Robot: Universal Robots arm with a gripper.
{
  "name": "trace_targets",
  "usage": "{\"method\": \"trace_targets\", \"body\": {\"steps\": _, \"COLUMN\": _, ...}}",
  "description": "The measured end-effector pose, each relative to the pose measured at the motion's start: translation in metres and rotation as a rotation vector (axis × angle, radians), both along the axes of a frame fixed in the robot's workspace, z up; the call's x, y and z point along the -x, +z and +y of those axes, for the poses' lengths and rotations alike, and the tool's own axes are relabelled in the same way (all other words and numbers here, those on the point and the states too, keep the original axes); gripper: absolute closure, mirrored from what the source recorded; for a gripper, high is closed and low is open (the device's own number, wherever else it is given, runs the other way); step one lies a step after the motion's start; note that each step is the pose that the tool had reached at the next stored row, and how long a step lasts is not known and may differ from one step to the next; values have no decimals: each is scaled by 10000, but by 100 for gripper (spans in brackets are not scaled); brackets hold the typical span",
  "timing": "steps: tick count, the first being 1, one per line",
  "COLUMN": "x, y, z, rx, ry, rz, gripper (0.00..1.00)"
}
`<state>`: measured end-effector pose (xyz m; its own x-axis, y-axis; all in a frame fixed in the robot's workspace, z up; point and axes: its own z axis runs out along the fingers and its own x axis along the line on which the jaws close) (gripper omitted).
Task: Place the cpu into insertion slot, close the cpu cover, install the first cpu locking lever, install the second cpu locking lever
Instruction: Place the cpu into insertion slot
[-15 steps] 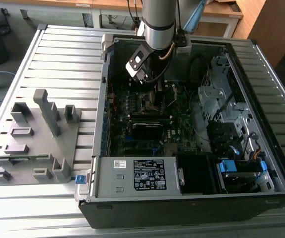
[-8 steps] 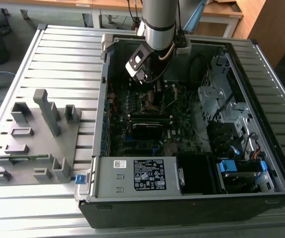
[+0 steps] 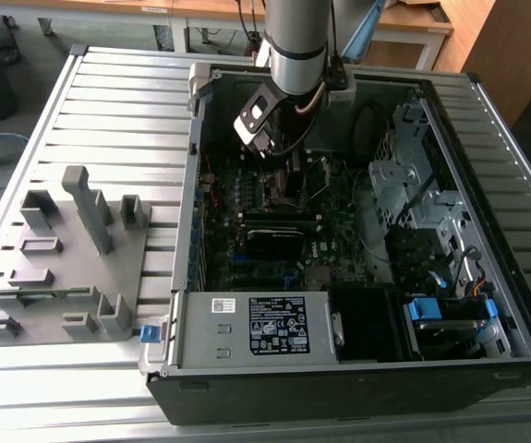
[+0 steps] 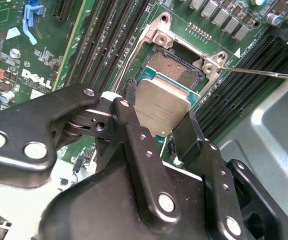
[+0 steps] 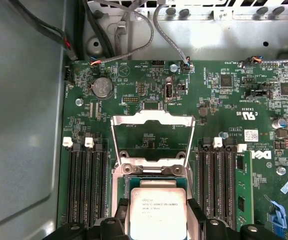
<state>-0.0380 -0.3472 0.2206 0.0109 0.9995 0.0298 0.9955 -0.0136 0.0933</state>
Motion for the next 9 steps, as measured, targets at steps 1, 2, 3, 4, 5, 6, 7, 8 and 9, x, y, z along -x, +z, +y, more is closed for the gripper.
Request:
{"method": "trace_targets", "body": {"steps": 1, "x": 0, "y": -7, "z": 0, "rx": -1, "ry": 0, "rz": 0, "gripper": 46}}
{"method": "trace_targets", "body": {"steps": 2, "x": 0, "y": -14, "z": 0, "rx": 0, "ry": 0, "rz": 0, "gripper": 46}}
{"method": "trace_targets", "body": {"steps": 3, "x": 0, "y": -21, "z": 0, "rx": -1, "ry": 0, "rz": 0, "gripper": 46}}
{"method": "trace_targets", "body": {"steps": 4, "x": 0, "y": -28, "z": 0, "rx": 0, "ry": 0, "rz": 0, "gripper": 46}}
{"method": "trace_targets", "body": {"steps": 5, "x": 0, "y": -34, "z": 0, "rx": 0, "ry": 1, "rz": 0, "gripper": 46}}
{"method": "trace_targets", "body": {"steps": 6, "x": 1, "y": -38, "z": 0, "rx": 0, "ry": 2, "rz": 0, "gripper": 46}}
{"method": "trace_targets", "body": {"steps": 7, "x": 3, "y": -39, "z": -1, "rx": 2, "ry": 1, "rz": 1, "gripper": 46}}
{"method": "trace_targets", "body": {"steps": 8, "x": 6, "y": -40, "z": 0, "rx": 2, "ry": 0, "rz": 1, "gripper": 46}}
{"method": "trace_targets", "body": {"steps": 9, "x": 12, "y": -43, "z": 2, "rx": 1, "ry": 0, "rz": 0, "gripper": 46}}
